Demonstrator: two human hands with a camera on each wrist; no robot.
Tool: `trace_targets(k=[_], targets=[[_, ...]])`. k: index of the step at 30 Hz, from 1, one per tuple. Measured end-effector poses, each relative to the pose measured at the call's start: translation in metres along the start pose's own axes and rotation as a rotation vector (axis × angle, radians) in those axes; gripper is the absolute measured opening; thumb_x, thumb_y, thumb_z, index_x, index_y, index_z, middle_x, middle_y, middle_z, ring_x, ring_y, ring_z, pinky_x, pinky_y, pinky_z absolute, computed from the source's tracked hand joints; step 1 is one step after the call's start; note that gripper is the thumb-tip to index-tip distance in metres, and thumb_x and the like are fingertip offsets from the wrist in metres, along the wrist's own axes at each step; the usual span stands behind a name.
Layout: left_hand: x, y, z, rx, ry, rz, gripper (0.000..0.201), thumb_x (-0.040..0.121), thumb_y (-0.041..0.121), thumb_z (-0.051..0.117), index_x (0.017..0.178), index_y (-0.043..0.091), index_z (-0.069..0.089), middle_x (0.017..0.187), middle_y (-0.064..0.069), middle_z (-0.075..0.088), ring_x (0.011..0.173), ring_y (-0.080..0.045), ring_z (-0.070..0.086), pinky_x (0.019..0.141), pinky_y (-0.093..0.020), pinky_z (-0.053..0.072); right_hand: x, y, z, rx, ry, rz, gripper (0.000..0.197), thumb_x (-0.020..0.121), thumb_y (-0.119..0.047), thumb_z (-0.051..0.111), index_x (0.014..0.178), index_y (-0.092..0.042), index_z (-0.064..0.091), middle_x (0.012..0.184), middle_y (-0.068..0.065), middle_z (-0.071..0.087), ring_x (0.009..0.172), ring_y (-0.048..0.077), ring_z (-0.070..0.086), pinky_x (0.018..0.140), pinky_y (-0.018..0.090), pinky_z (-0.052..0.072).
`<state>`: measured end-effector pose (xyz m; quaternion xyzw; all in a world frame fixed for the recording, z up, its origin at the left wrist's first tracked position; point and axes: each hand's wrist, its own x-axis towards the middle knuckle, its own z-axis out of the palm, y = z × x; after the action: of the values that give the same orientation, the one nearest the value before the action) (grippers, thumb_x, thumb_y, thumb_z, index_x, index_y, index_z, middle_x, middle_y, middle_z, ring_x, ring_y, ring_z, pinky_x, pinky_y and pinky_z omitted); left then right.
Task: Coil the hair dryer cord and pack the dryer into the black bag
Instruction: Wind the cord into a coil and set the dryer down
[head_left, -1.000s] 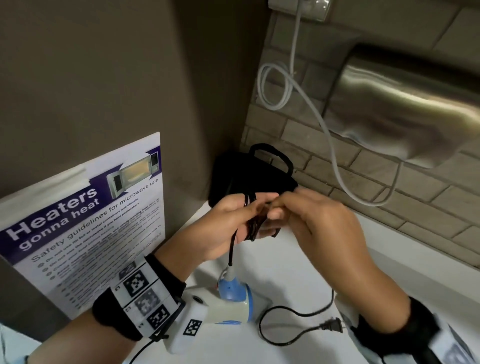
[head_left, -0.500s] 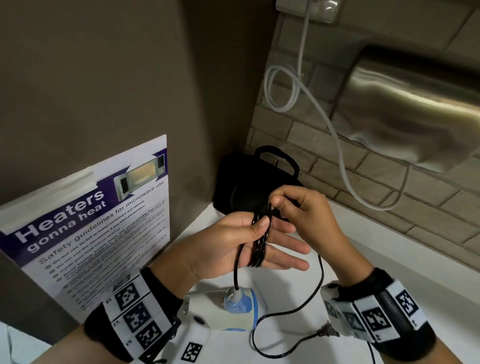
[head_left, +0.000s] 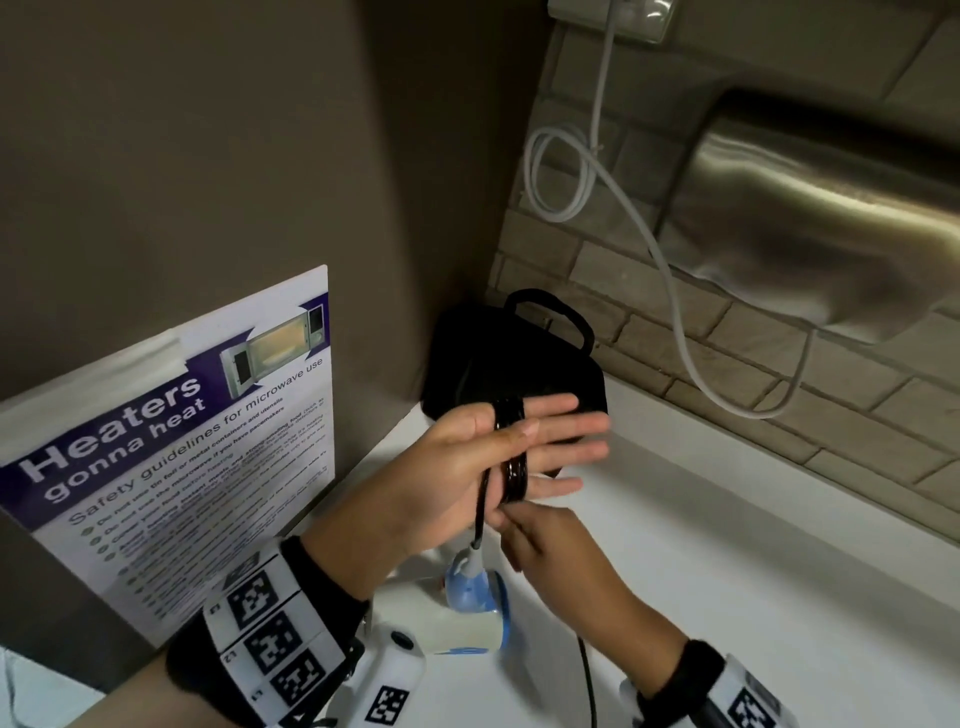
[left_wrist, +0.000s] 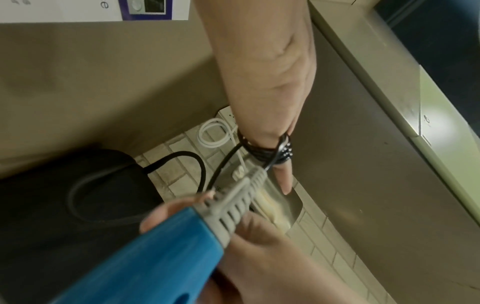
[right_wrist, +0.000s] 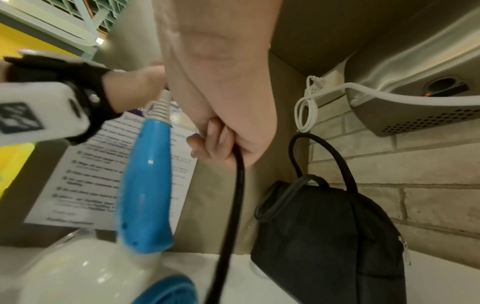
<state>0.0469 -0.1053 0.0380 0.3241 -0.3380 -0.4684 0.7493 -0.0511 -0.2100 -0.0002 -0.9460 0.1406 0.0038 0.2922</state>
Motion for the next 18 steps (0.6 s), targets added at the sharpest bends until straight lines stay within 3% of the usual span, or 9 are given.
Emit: trace_targets(k=[1,3,5,9,12,14,18], targets=[[0.001,0.001,-0.003,-0.002,0.034,0.023,0.041,0.1,0.008,0.033,0.139,-0.001,0.038,0.137,-0.019,0.053,0.126,-0.034,0.052,0.105,-0.05,0.041,-0.007,0.006,-0.002,-0.06,0.003,-0.107,0.02,0.094,-0.035,0.038,0.088,-0.044,0.055,0.065,-0.02,0.06,0.061,0.002,0.054,0.063,0.034,0.049],[0.003,0.003,-0.01,-0.012,0.103,0.062,0.041,0.099,0.007,0.033,0.14,0.0,0.037,0.137,-0.018,0.054,0.126,-0.032,0.053,0.105,-0.05,0.041,-0.018,0.014,-0.002,-0.166,-0.045,-0.128,0.025,0.089,-0.048,0.031,0.099,-0.036,0.05,0.082,-0.011,0.066,0.071,0.01,0.058,0.071,0.034,0.051],[0.006,0.004,-0.015,-0.009,0.162,0.081,0.04,0.101,0.005,0.03,0.14,0.001,0.036,0.137,-0.017,0.054,0.126,-0.03,0.054,0.105,-0.047,0.042,-0.029,0.006,-0.003,-0.171,-0.043,-0.183,0.026,0.086,-0.044,0.033,0.106,-0.037,0.048,0.091,-0.006,0.066,0.077,0.015,0.057,0.074,0.031,0.049],[0.011,0.005,-0.014,0.013,0.225,0.088,0.04,0.101,0.006,0.03,0.141,0.001,0.035,0.137,-0.017,0.054,0.124,-0.028,0.056,0.103,-0.042,0.045,-0.051,-0.003,-0.023,-0.143,0.023,-0.244,0.022,0.087,-0.036,0.036,0.108,-0.044,0.036,0.09,-0.005,0.064,0.076,0.017,0.055,0.071,0.03,0.049],[0.014,0.004,-0.011,0.027,0.243,0.075,0.04,0.101,0.007,0.031,0.141,0.001,0.035,0.136,-0.017,0.055,0.123,-0.027,0.056,0.104,-0.041,0.043,-0.056,-0.01,-0.039,-0.224,0.179,-0.311,0.014,0.092,-0.041,0.038,0.101,-0.039,0.049,0.083,-0.012,0.068,0.069,0.013,0.062,0.057,0.026,0.053],[0.014,0.002,-0.007,0.075,0.24,0.063,0.04,0.102,0.009,0.03,0.141,0.002,0.035,0.135,-0.015,0.056,0.123,-0.026,0.057,0.106,-0.04,0.042,-0.055,-0.016,-0.046,-0.299,0.253,-0.339,0.027,0.096,-0.047,0.03,0.093,-0.036,0.054,0.075,-0.011,0.066,0.061,0.012,0.062,0.049,0.024,0.051],[0.012,-0.005,-0.001,0.197,0.212,0.005,0.039,0.102,0.015,0.03,0.139,0.002,0.035,0.125,-0.011,0.063,0.116,-0.022,0.062,0.102,-0.034,0.047,-0.045,-0.032,-0.07,-0.349,0.286,-0.384,0.019,0.085,-0.037,0.043,0.091,-0.035,0.061,0.075,-0.012,0.066,0.064,0.013,0.064,0.048,0.028,0.051]])
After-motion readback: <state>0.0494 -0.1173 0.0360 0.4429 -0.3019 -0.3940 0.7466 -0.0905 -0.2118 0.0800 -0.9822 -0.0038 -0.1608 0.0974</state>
